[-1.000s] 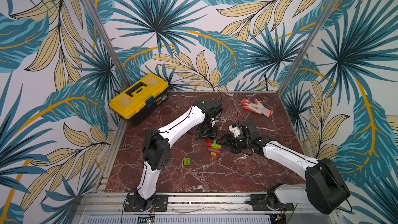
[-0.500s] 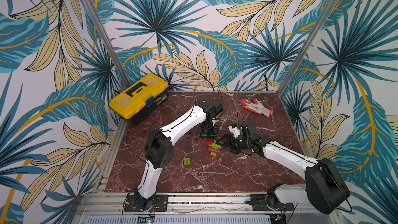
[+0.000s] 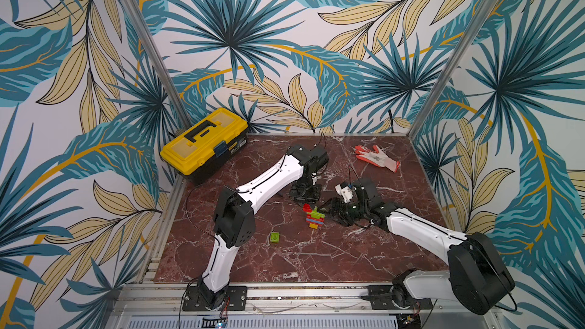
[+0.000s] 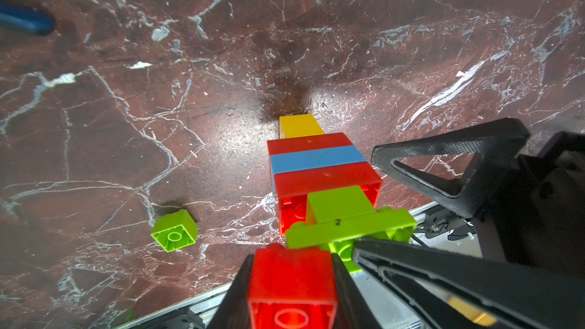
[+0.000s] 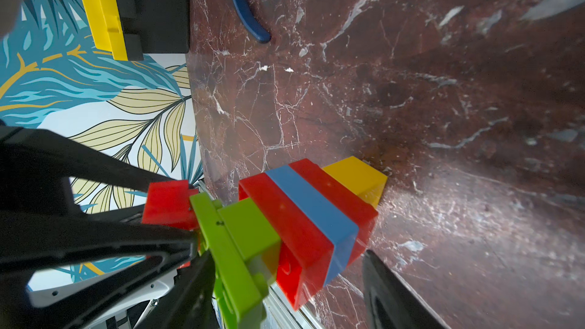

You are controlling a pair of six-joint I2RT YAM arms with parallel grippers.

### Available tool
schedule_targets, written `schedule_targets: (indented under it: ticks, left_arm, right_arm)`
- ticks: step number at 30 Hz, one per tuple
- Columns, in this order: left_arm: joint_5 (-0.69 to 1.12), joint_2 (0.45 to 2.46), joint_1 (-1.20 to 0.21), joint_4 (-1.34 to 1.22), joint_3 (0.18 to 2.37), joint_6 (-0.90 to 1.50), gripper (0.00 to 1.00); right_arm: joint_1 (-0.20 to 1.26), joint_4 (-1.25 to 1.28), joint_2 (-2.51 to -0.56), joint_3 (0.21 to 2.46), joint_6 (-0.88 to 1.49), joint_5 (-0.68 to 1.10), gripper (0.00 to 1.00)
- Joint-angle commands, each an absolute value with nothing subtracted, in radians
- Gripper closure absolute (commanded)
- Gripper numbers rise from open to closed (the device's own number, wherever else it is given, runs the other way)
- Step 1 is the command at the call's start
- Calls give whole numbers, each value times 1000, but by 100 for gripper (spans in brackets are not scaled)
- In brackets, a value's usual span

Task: Assemble a carrot with lego
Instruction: Assemble the lego brick with the lego brick.

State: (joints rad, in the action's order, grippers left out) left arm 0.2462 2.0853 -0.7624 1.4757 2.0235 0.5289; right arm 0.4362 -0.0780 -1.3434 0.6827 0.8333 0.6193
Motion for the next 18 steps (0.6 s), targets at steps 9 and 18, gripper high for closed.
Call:
schedule_targets:
  ticks: [9,18]
  left_arm:
    - [139,2123,-814,1518,2019,561,89]
    - [107,2165,-839,1522,2019,578,89]
  right_arm:
    - [434,-86,-1360,638,810,625,30]
    - [434,-89,-1367,629,793,628,31]
